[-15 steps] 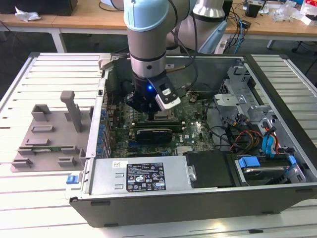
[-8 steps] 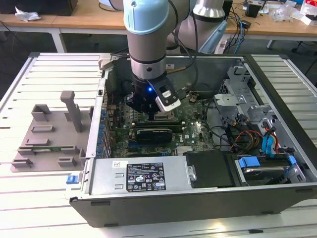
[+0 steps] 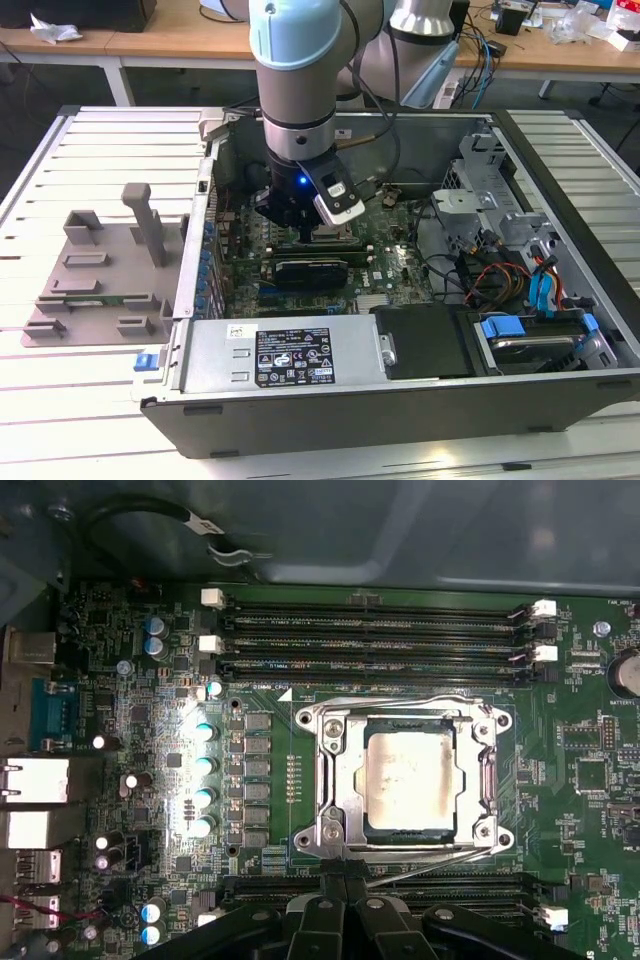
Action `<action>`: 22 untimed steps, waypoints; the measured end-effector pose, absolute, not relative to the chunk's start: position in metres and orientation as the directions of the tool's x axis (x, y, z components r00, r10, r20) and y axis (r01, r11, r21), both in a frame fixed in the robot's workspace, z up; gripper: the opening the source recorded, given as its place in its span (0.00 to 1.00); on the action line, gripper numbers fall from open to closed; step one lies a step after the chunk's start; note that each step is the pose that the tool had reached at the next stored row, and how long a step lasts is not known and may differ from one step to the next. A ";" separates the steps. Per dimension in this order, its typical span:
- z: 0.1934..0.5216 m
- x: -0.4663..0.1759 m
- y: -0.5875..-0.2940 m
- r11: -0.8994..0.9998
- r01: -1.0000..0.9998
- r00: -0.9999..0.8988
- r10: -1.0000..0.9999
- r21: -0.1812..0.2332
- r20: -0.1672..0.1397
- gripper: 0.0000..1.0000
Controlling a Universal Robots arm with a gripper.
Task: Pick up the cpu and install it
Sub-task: 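Install the second cpu locking lever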
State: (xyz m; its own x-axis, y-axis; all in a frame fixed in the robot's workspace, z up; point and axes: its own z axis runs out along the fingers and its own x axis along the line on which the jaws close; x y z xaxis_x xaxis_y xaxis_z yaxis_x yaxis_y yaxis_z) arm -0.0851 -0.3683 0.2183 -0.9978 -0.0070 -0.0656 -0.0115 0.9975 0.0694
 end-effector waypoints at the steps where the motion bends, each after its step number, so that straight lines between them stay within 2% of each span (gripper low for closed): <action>1: 0.218 -0.085 -0.369 0.997 -0.011 -0.998 -0.006 0.075 -0.066 0.11; 14: 0.218 -0.085 -0.387 0.994 -0.011 -0.998 -0.004 0.111 -0.066 0.11; 16: 0.218 -0.085 -0.389 0.989 -0.012 -0.998 -0.002 0.149 -0.068 0.11; 22: 0.216 -0.085 -0.389 0.978 -0.012 -0.998 0.003 0.206 -0.070 0.11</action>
State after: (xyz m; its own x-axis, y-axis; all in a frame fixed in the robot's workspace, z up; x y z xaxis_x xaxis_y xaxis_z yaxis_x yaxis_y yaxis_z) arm -0.0852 -0.3894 0.2162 -0.9975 0.0026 -0.0699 -0.0119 0.9785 0.2060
